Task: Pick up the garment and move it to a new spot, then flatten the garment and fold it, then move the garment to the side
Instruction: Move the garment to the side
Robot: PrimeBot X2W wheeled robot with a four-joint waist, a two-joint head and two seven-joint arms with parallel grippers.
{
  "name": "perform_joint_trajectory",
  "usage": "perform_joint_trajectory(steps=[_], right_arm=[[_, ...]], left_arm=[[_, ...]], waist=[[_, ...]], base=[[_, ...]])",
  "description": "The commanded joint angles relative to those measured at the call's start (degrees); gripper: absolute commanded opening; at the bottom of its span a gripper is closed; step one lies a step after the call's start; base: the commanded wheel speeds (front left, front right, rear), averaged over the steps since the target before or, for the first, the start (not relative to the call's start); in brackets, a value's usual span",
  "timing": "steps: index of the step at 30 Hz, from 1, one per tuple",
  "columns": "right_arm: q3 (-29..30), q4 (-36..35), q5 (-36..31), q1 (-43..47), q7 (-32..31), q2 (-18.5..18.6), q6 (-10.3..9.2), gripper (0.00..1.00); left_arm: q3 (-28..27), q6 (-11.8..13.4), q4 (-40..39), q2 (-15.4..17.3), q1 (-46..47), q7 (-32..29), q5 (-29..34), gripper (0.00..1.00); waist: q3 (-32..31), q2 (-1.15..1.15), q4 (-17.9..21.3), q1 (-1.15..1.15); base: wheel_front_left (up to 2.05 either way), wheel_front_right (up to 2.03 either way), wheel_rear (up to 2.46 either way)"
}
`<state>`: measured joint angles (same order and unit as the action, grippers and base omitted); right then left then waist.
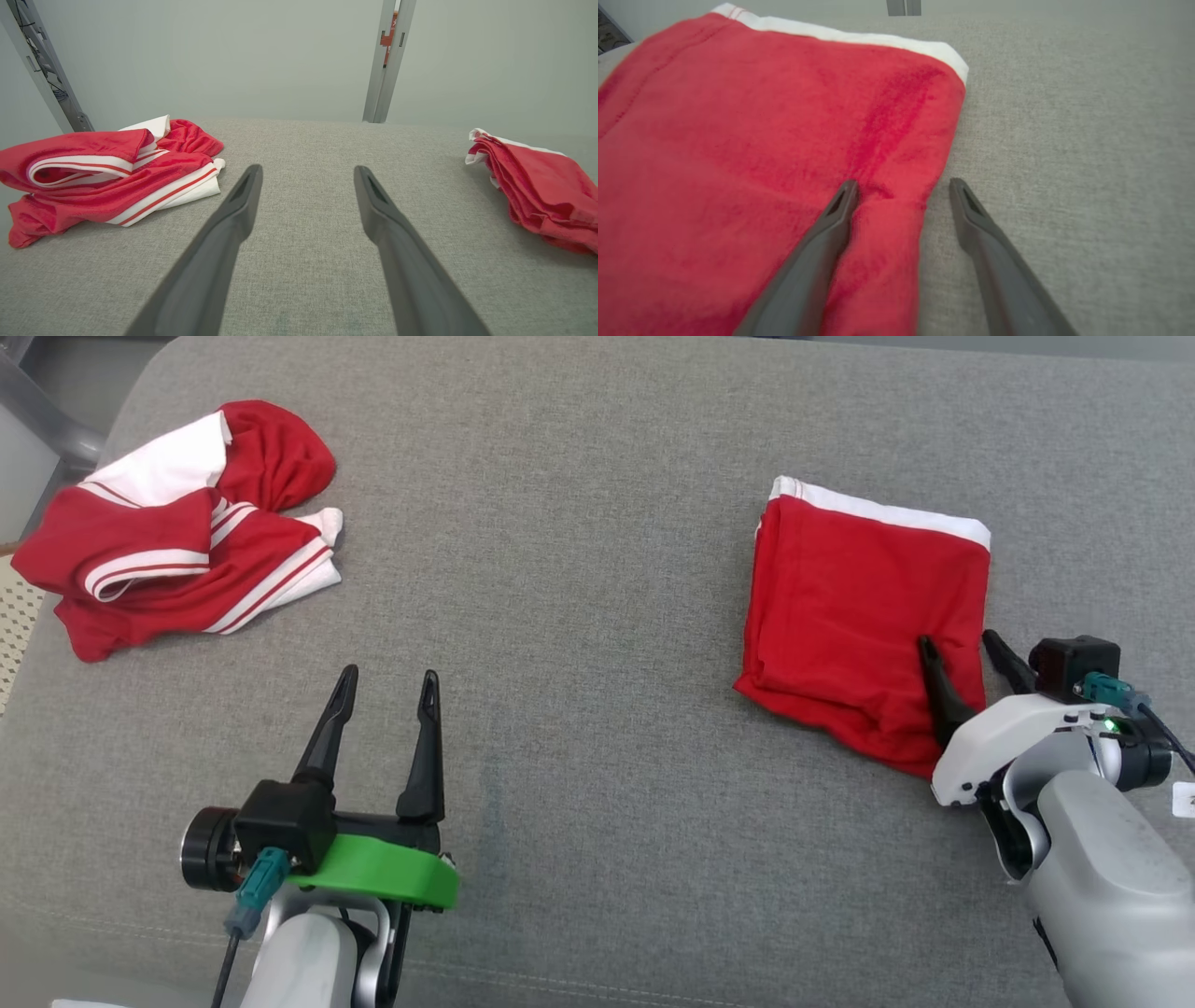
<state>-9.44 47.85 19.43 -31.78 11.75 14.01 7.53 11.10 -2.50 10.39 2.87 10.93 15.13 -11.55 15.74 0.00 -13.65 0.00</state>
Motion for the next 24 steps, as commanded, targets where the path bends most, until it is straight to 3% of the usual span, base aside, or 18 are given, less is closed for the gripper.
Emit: perform_joint_trajectory(steps=[1, 4, 5, 6, 7, 15, 24], right_arm=[[0.15, 1.76, 0.44, 0.43, 0.11, -0.59, -0.08, 1.00], [0.01, 4.31, 1.12, 0.38, 0.32, -2.00, -0.09, 1.00], [-0.49, 4.82, 1.70, 0.28, 0.39, -2.53, -0.09, 0.47], [-1.02, 5.13, 2.09, 0.25, 0.33, -2.81, -0.05, 0.17], [-1.49, 5.44, 2.61, 0.08, 0.37, -2.81, -0.04, 0.00], [-5.74, 5.54, 2.06, -5.98, 0.46, 3.29, -0.16, 0.00], [-16.06, 0.24, 3.28, -13.39, -2.85, 15.55, -0.10, 0.00]], left_arm=[[0.06, 0.36, 0.11, 0.06, 0.82, 0.01, -0.58, 1.00], [0.43, 0.49, 0.17, 0.06, 1.05, 0.01, -0.92, 1.00], [0.62, 0.58, 0.14, 0.07, 1.16, 0.01, -0.99, 1.00], [0.73, 0.59, 0.12, 0.07, 1.22, 0.01, -1.03, 1.00], [0.88, 0.71, 0.11, 0.07, 1.35, 0.01, -1.10, 1.00], [1.14, 1.47, -0.98, 0.06, 2.12, 0.02, -1.63, 1.00], [2.85, 2.63, -3.89, 0.06, 4.97, 0.01, -1.23, 1.00]], waist=[[0.01, 0.00, 0.05, 0.00], [0.05, 0.00, 0.08, 0.00], [0.11, 0.00, 0.06, 0.00], [0.16, 0.00, 0.06, 0.00], [0.29, 0.00, 0.05, 0.00], [2.55, 0.00, 0.72, 0.00], [9.00, 0.00, 5.09, 0.00]], base=[[0.00, 0.00, 0.00], [0.00, 0.00, 0.00], [0.00, 0.00, 0.00], [0.00, 0.00, 0.00], [0.00, 0.00, 0.00], [0.00, 0.00, 0.00], [0.00, 0.00, 0.00]])
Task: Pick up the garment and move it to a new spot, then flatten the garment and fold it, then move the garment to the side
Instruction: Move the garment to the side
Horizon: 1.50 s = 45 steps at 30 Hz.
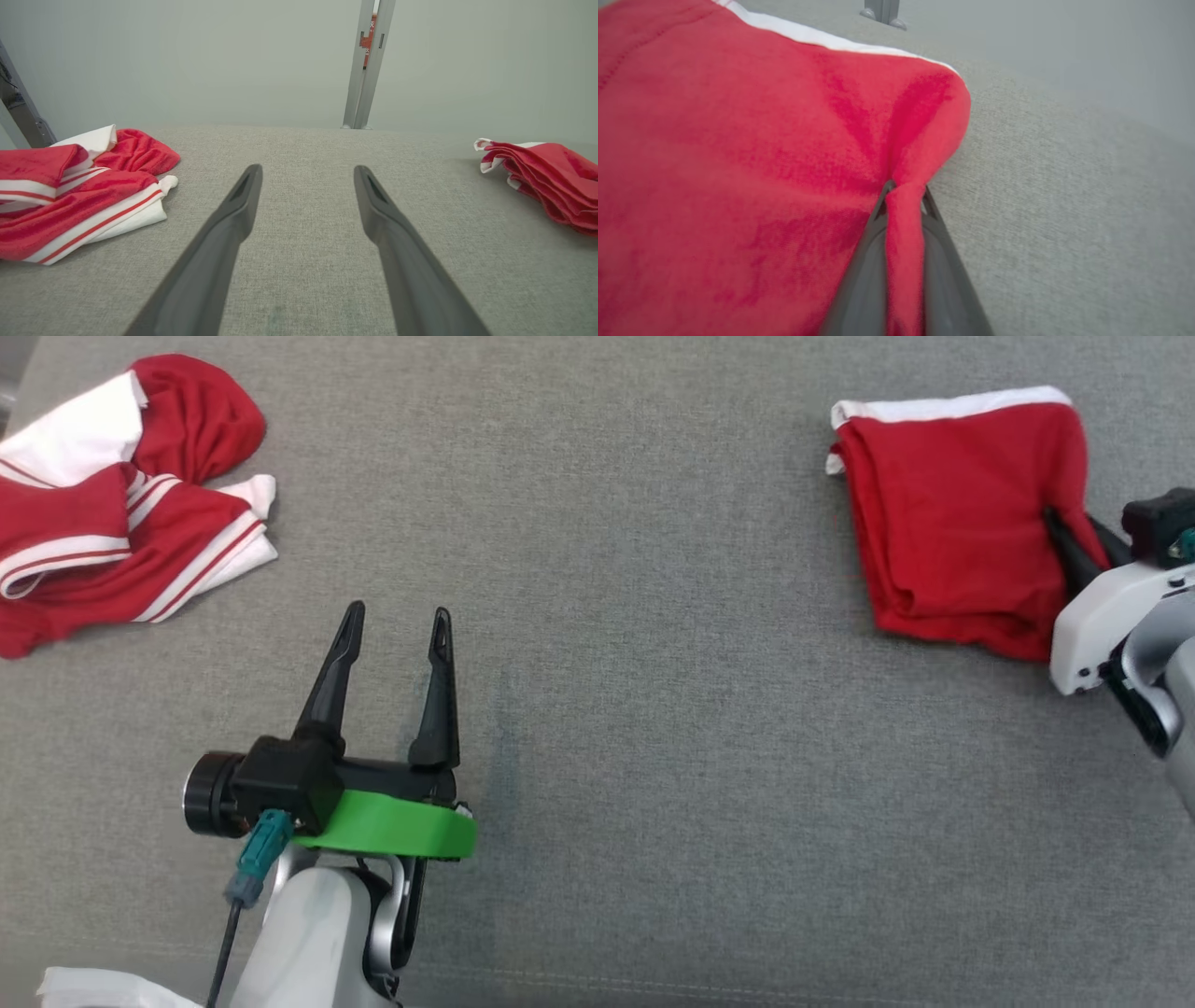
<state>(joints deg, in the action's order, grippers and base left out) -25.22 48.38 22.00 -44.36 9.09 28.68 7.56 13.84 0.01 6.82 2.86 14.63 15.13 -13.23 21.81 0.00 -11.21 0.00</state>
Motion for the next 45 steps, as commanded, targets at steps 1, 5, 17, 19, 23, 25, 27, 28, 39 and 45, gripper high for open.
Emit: perform_joint_trajectory(steps=[1, 5, 17, 19, 23, 25, 27, 28, 39, 45], right_arm=[[-1.11, -0.97, 1.13, -1.30, -0.35, 2.00, -0.14, 0.00], [-3.45, -3.13, 3.39, -3.74, -0.57, 7.80, -0.14, 0.00], [-7.30, -5.68, 5.78, -11.37, -1.02, 16.16, -0.14, 0.00], [-7.90, -5.75, 5.79, -12.79, -1.00, 16.77, -0.14, 0.00], [-9.03, -5.95, 5.67, -15.80, -1.38, 18.03, -0.14, 0.00], [-9.90, -5.85, 5.29, -17.48, -1.81, 18.99, -0.14, 0.00], [-10.78, -6.04, 4.85, -19.03, -2.13, 19.73, -0.14, 0.00], [-11.00, -5.98, 4.96, -19.80, -2.24, 20.19, -0.14, 0.00], [-14.30, -1.59, 7.97, -25.58, -2.97, 25.31, -0.14, 0.00], [-15.62, 1.36, 9.20, -27.98, -2.34, 24.91, -0.14, 0.00]], left_arm=[[0.12, 0.29, -0.49, 0.08, 1.66, 0.01, 0.61, 1.00], [0.24, 0.50, -1.19, 0.10, 3.54, 0.01, 1.67, 1.00], [0.10, 0.20, -3.41, 0.12, 6.31, 0.02, 4.74, 1.00], [0.02, 0.09, -3.91, 0.13, 6.31, 0.02, 5.30, 1.00], [-0.13, -0.36, -4.27, 0.15, 6.76, 0.01, 6.27, 1.00], [-0.27, -0.50, -4.52, 0.16, 7.15, 0.01, 6.78, 1.00], [-0.42, -0.63, -4.86, 0.25, 7.51, 0.01, 7.18, 1.00], [-0.49, -0.73, -5.02, 0.30, 7.64, 0.01, 7.41, 1.00], [-0.08, -1.46, -6.69, 0.78, 8.56, 0.01, 9.09, 1.00], [-0.10, -1.53, -7.54, 1.27, 8.04, 0.01, 9.59, 1.00]], waist=[[3.66, 0.00, 3.25, 0.00], [6.41, 0.00, 5.65, 0.00], [10.14, 0.00, 10.87, 0.00], [10.78, 0.00, 11.74, 0.00], [12.09, 0.00, 13.17, 0.00], [12.88, 0.00, 13.76, 0.00], [13.53, 0.00, 14.26, 0.00], [13.81, 0.00, 14.44, 0.00], [16.64, 0.00, 16.20, 0.00], [17.09, 0.00, 16.60, 0.00]], base=[[0.00, 0.00, 0.00], [0.00, 0.00, 0.00], [0.00, 0.00, 0.00], [0.00, 0.00, 0.00], [0.00, 0.00, 0.00], [0.00, 0.00, 0.00], [0.00, 0.00, 0.00], [0.00, 0.00, 0.00], [0.00, 0.00, 0.00], [0.00, 0.00, 0.00]])
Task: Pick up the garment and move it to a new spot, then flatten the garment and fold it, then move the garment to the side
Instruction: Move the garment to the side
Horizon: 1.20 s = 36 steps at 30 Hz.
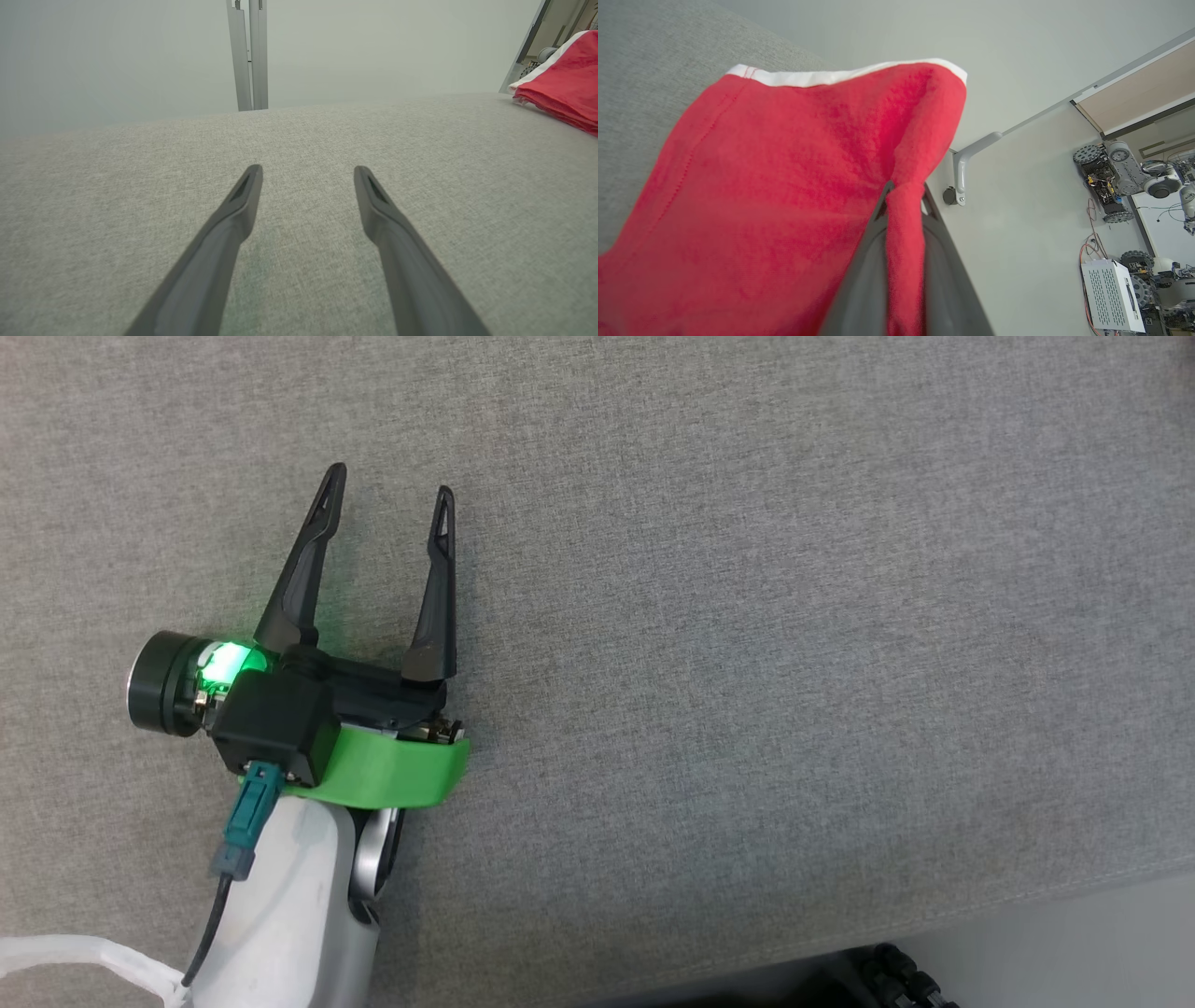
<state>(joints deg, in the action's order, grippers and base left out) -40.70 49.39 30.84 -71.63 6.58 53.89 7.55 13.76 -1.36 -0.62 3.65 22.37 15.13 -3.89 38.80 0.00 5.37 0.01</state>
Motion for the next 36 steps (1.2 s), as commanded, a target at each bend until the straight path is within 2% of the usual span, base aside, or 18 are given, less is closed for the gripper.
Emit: perform_joint_trajectory(steps=[1, 2, 3, 4, 12, 18, 23, 36], right_arm=[[-0.36, 1.00, 0.49, -1.10, -0.01, -0.45, -0.13, 0.00], [-0.58, 1.71, 0.42, -1.85, 0.18, -0.50, -0.13, 0.00], [-0.67, 2.24, 0.35, -2.46, 0.70, -0.50, -0.13, 0.86], [-0.86, 3.13, 0.40, -3.14, 0.95, -0.73, -0.13, 1.00], [-1.27, 8.01, -2.37, -6.45, 6.16, -2.48, -0.13, 1.00], [-0.50, 5.76, -2.59, -4.82, 8.42, -5.43, -0.13, 1.00], [3.55, -2.02, -3.27, 0.79, 8.62, -8.63, -0.13, 1.00], [19.40, -22.01, -8.43, 26.14, 8.63, -20.44, -0.13, 1.00]], left_arm=[[0.03, -0.18, -0.15, 0.49, 0.37, 0.01, 0.35, 1.00], [0.14, -0.18, -0.17, 0.49, 0.49, 0.01, 0.37, 1.00], [0.18, -0.13, -0.21, 0.48, 0.61, 0.01, 0.42, 1.00], [0.21, -0.11, -0.27, 0.46, 0.75, 0.01, 0.44, 1.00], [-0.15, 0.42, -0.32, 0.21, 0.00, 0.01, -0.50, 1.00], [-1.51, 0.94, 0.14, 0.02, -2.86, 0.01, -1.74, 1.00], [-3.31, 1.03, 0.00, -0.03, -6.26, 0.01, -2.63, 1.00], [-7.24, 0.06, 1.80, -0.22, -13.68, 0.01, -4.84, 1.00]], waist=[[0.19, 0.00, 0.00, -0.01], [0.28, 0.00, -0.08, -0.01], [0.35, 0.00, -0.18, -0.01], [0.43, 0.00, -0.29, -0.01], [-1.65, 0.00, -1.60, -0.01], [-6.93, 0.00, -2.67, -0.01], [-12.43, 0.00, -4.00, -0.01], [-22.70, 0.00, -6.59, -0.01]], base=[[0.00, 0.00, 0.00], [0.00, 0.00, 0.00], [0.00, 0.00, 0.00], [0.00, 0.00, 0.00], [0.00, 0.00, 0.00], [0.00, 0.00, 0.00], [0.00, 0.00, 0.00], [0.00, 0.00, 0.00]])
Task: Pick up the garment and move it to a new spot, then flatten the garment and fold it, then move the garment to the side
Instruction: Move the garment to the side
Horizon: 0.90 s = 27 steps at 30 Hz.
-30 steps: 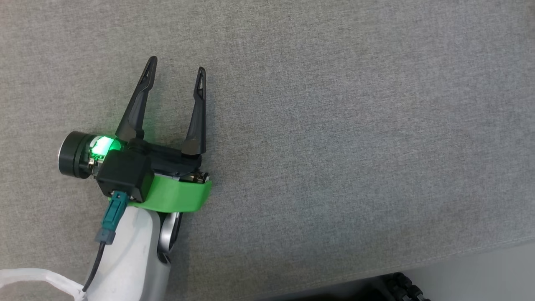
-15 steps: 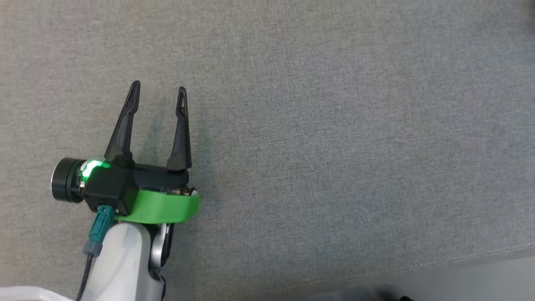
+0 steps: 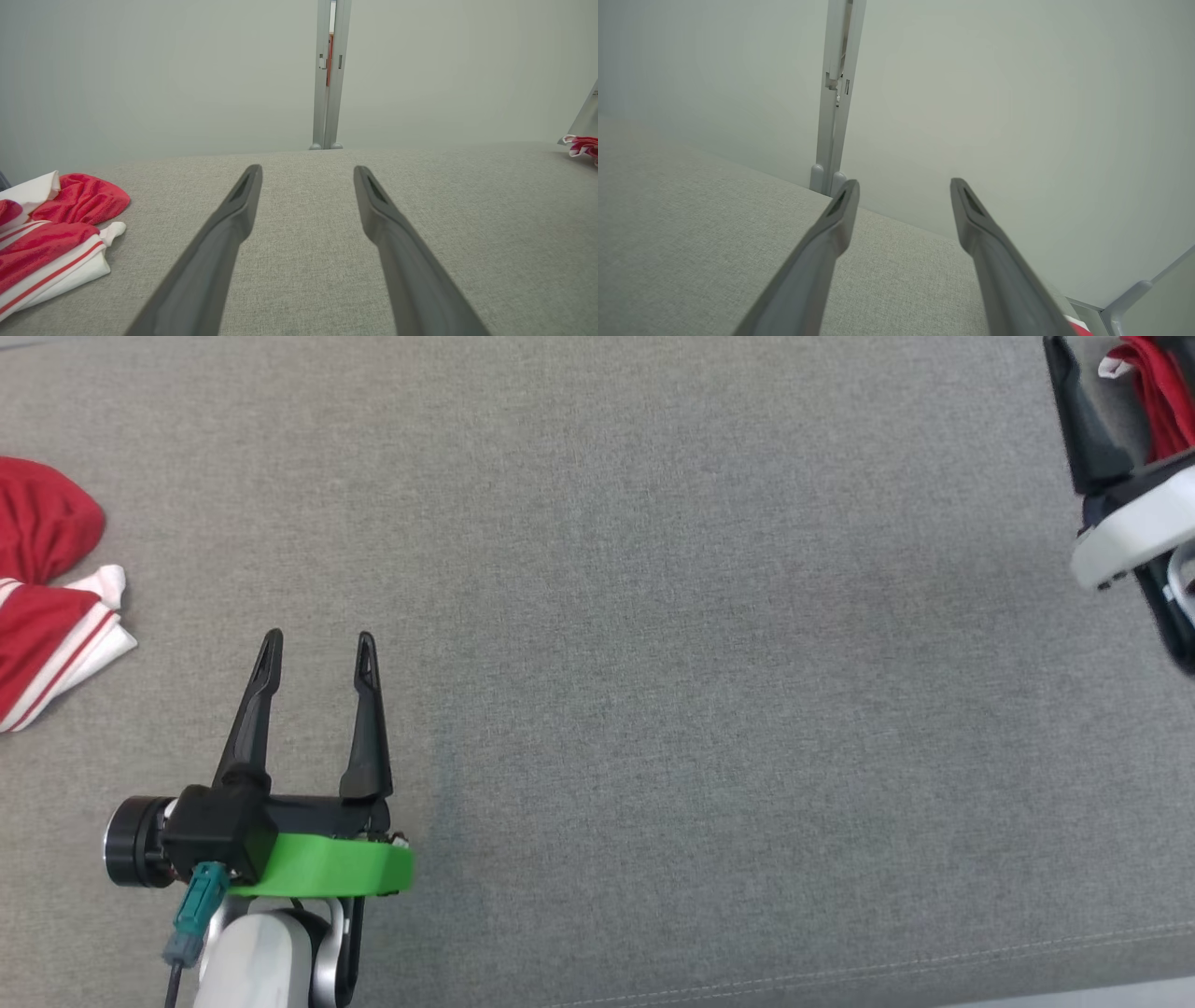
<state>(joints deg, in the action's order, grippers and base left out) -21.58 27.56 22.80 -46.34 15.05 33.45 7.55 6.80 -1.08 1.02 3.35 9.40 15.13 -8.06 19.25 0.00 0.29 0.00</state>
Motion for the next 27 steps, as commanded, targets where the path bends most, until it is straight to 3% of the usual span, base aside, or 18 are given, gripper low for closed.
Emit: perform_joint_trajectory(steps=[1, 13, 27], right_arm=[[1.57, -1.59, -0.94, 3.13, 0.16, -0.92, -0.13, 1.00], [14.44, -13.73, -4.19, 26.56, 0.16, -9.85, -0.12, 1.00], [22.22, -20.55, -6.20, 43.35, 0.17, -18.42, -0.12, 1.00]], left_arm=[[-0.42, -0.31, 0.45, 0.05, -1.14, 0.01, -0.84, 1.00], [-2.69, -1.35, 3.12, -0.15, -4.77, 0.01, -1.14, 1.00], [-4.45, -3.04, 6.54, -0.26, -7.36, 0.01, -1.44, 1.00]], waist=[[-3.80, 0.00, -1.69, 0.00], [-9.77, 0.00, -2.31, 0.00], [-14.88, 0.00, -2.95, 0.00]], base=[[0.00, 0.00, 0.00], [0.00, 0.00, 0.00], [0.00, 0.00, 0.00]])
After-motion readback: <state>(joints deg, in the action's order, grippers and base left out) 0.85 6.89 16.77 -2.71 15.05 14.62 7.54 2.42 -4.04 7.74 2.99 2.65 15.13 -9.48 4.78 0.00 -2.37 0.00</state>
